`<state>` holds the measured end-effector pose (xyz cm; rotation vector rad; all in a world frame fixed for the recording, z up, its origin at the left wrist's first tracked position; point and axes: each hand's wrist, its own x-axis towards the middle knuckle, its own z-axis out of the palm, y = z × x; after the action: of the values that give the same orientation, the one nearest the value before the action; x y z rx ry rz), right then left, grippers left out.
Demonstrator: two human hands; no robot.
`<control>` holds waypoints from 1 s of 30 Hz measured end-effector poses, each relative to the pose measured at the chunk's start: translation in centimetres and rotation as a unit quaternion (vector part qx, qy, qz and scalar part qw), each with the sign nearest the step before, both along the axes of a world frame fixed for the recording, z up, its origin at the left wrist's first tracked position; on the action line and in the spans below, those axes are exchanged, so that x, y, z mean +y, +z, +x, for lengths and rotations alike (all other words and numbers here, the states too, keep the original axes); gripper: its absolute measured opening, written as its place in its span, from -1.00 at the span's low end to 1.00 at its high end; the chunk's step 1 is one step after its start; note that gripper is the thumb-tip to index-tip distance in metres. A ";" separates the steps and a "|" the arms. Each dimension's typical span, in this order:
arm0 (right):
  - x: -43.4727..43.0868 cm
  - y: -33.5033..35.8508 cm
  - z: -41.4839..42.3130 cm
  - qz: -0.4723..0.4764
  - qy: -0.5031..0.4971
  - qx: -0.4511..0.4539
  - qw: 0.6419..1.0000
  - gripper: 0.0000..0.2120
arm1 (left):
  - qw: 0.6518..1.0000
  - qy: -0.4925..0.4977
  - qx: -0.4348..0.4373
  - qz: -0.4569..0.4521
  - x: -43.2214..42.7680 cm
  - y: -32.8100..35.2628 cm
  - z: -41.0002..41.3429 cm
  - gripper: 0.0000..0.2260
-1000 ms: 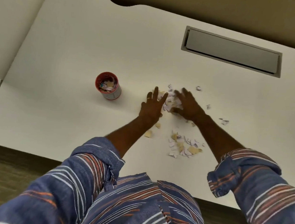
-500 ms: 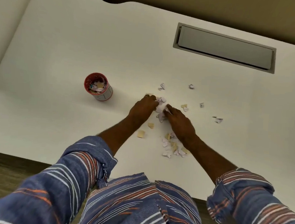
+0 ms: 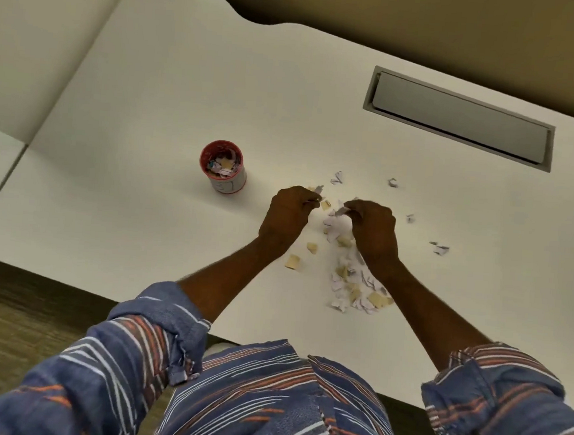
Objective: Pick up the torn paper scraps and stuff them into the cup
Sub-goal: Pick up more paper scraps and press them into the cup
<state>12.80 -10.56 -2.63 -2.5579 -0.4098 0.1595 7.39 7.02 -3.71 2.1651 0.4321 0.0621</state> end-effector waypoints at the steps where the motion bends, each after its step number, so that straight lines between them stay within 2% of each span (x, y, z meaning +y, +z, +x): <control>1: 1.0 0.8 0.1 0.023 -0.002 0.004 1.000 -0.82 | 0.999 0.022 -0.009 -0.024 0.4 0.7 -0.4 -0.84; 6: 7.4 5.1 0.3 0.145 0.020 0.062 0.987 -0.87 | 0.990 0.095 -0.061 -0.089 4.3 4.0 -2.3 -0.85; 11: 15.0 7.6 0.4 0.154 0.099 0.087 0.979 -0.90 | 0.986 0.150 -0.069 -0.038 10.3 6.2 -3.7 -0.85; 14: 19.1 7.6 0.9 0.077 0.141 0.076 0.984 -0.87 | 0.986 0.165 -0.027 -0.003 13.6 6.8 -4.3 -0.80; 18: 23.2 7.0 1.0 -0.002 0.179 0.046 0.983 -0.80 | 0.982 0.187 0.012 -0.001 16.2 6.7 -4.9 -0.82; 23: 25.7 6.3 1.0 -0.107 0.214 0.083 0.967 -0.81 | 0.983 0.173 0.055 0.021 17.5 6.6 -5.0 -0.86; 30: 27.2 7.3 0.4 -0.145 0.228 0.133 0.954 -0.69 | 0.988 0.114 0.095 0.047 18.4 6.9 -4.3 -0.85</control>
<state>13.23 16.60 4.63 -2.6259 -0.9213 0.7760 3.11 25.41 3.16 2.2140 0.8014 0.0032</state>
